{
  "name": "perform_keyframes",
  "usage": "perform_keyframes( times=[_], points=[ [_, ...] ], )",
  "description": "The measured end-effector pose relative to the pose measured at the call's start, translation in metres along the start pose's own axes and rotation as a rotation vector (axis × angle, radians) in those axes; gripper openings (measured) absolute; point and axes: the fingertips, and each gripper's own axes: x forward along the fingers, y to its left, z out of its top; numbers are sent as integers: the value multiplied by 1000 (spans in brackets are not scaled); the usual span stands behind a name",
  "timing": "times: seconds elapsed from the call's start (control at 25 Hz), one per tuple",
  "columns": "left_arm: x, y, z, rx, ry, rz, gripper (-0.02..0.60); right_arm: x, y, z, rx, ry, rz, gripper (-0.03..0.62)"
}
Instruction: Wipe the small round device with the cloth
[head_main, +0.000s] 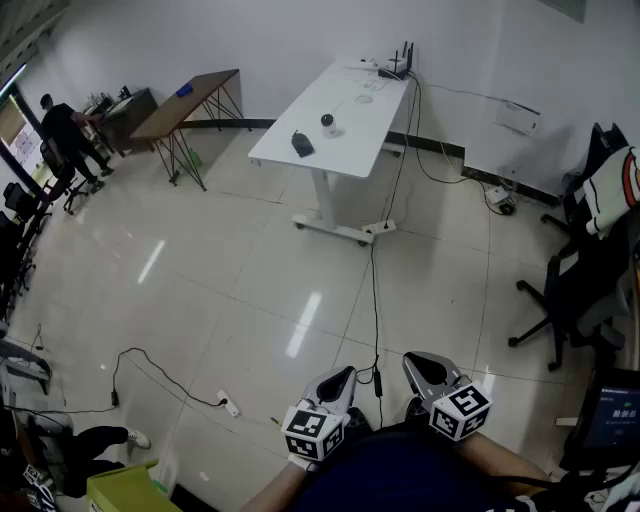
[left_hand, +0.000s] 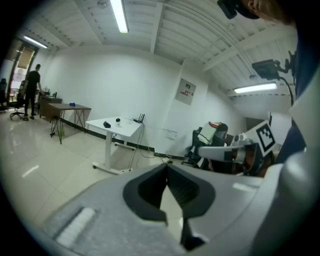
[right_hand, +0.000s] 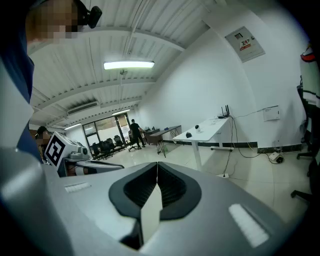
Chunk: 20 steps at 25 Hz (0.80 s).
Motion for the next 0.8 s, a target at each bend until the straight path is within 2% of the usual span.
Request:
perform_keyframes(
  times=[0.24,0.56,0.8],
  points=[
    [-8,25,-3,-3,5,-7,2,18,18,-6,-13,10,1,12],
    [13,32,-1,-15,19,-39,2,29,4,-6,2,24,-30,12],
    [42,47,13,5,33,8,2,56,-24,4,24,18,10,12]
  ],
)
